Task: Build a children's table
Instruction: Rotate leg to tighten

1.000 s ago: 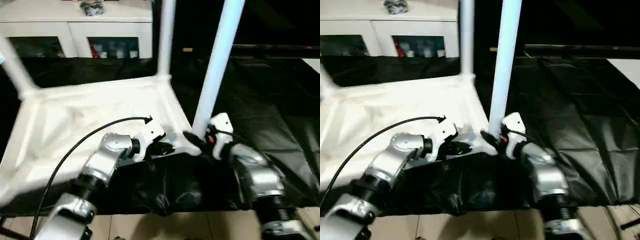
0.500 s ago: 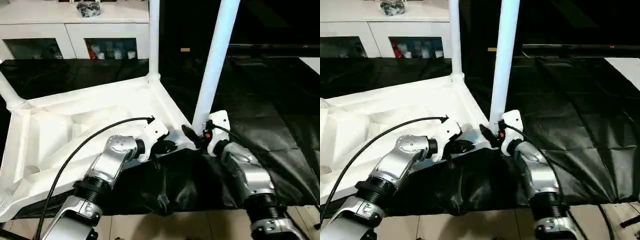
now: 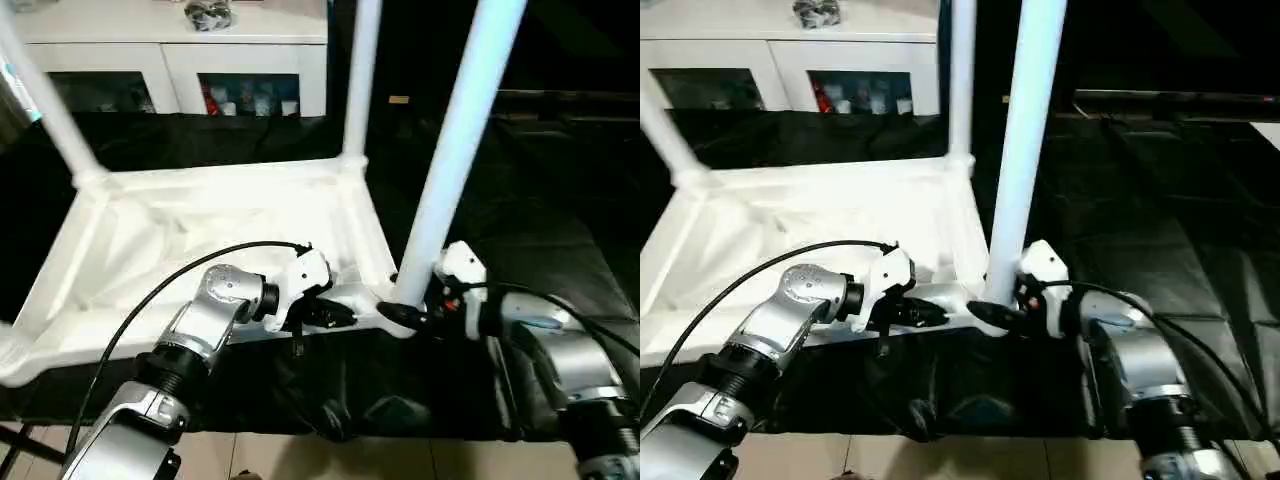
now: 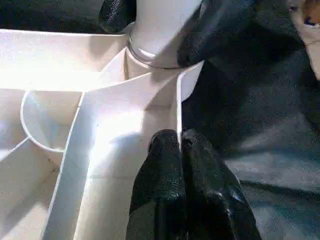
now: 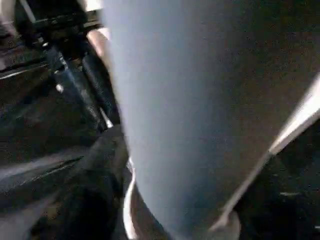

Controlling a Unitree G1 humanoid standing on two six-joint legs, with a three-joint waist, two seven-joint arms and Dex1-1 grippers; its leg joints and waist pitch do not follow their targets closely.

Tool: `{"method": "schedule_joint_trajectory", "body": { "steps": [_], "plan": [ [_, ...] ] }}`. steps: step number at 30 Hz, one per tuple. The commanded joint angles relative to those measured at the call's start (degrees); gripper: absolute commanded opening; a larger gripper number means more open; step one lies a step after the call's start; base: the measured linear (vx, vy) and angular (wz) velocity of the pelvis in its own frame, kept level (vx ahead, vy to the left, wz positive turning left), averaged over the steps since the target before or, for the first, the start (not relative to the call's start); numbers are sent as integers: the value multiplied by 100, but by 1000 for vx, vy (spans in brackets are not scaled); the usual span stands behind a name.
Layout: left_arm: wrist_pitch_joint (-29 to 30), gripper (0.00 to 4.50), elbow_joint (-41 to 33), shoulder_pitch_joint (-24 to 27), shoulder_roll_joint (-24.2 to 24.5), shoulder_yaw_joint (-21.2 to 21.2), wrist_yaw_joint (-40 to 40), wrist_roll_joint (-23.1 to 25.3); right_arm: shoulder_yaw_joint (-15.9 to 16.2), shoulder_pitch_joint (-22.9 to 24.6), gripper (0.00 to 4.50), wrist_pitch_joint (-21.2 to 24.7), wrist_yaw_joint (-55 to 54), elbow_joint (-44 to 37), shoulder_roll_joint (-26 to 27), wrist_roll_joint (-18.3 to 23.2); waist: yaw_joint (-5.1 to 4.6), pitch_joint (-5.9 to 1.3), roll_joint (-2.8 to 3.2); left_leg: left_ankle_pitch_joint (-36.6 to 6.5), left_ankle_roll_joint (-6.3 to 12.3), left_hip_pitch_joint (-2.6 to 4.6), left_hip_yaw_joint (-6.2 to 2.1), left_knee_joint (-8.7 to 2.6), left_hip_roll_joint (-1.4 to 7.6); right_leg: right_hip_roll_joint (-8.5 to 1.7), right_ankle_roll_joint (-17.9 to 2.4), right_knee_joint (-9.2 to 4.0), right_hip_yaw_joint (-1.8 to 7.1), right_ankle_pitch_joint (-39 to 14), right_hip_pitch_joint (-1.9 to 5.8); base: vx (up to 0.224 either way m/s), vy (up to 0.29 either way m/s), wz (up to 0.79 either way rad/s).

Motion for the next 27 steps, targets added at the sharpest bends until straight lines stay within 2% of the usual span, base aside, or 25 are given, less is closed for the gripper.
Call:
{"method": "schedule_joint_trajectory", "body": {
  "steps": [1,4,7,9,11,16,19,23,24,25,26,27],
  "plan": [
    [-128,0,24,-280,-70,12,56,-125,677,188,257,199,610,-84,58,94,-5,-371,-41,-1399,410,7,15,-356,108,-253,-1188,-411,198,-1739,302,0,0,0],
    [-207,0,150,-345,-24,20,-62,-162,719,182,245,220,739,-86,-9,111,16,-363,-30,-1538,336,30,10,-371,109,-262,-1109,-445,200,-2002,284,0,0,0],
    [-285,0,267,-397,11,37,-136,-160,751,170,212,232,778,-80,-10,94,7,-356,-37,-1613,293,26,1,-382,108,-261,-1058,-460,196,-2145,284,0,0,0],
    [-319,0,323,-420,16,54,-150,-152,768,169,210,244,800,-81,-7,97,7,-356,-35,-1634,267,27,-5,-391,107,-266,-1027,-467,196,-2201,286,0,0,0],
    [-348,0,407,-461,16,87,-112,-143,800,180,203,250,817,-73,9,100,12,-360,-57,-1618,269,20,-9,-392,109,-272,-1019,-462,195,-2223,293,0,0,0],
    [-289,0,428,-470,-51,152,135,-136,876,320,201,247,775,-154,66,116,21,-360,-55,-1602,272,11,-12,-397,113,-281,-995,-471,195,-2280,292,0,0,0],
    [-192,0,348,-421,-186,194,508,-83,747,415,201,243,316,-152,364,145,14,-330,-67,-1654,269,18,-11,-410,114,-281,-959,-488,201,-2392,267,0,0,0],
    [-104,0,287,-396,-336,232,799,-61,560,359,198,230,-491,37,792,29,-38,-295,-68,-2012,169,63,-39,-426,82,-293,-645,-602,163,-3260,223,0,0,0],
    [-23,0,178,-335,-433,224,949,-43,458,277,198,224,-1046,238,1052,-100,-73,-287,-35,-2079,107,67,-44,-430,80,-293,-587,-620,162,-3394,194,0,0,0],
    [42,0,107,-294,-509,214,1046,-32,391,216,198,189,-1416,383,1221,-187,-96,-285,-30,-2132,71,70,-52,-431,69,-294,-569,-635,145,-3484,182,0,0,0],
    [149,0,-15,-227,-630,191,1176,-21,268,114,198,160,-1981,591,1512,-287,-164,-281,-8,-2251,-10,61,-83,-446,62,-292,-482,-659,97,-3646,202,0,0,0],
    [209,0,-77,-195,-712,169,1254,-10,169,40,198,223,-2284,693,1705,-280,-234,-273,-25,-2335,-48,13,-119,-464,41,-287,-351,-680,32,-3795,250,0,0,0]
  ]
}}
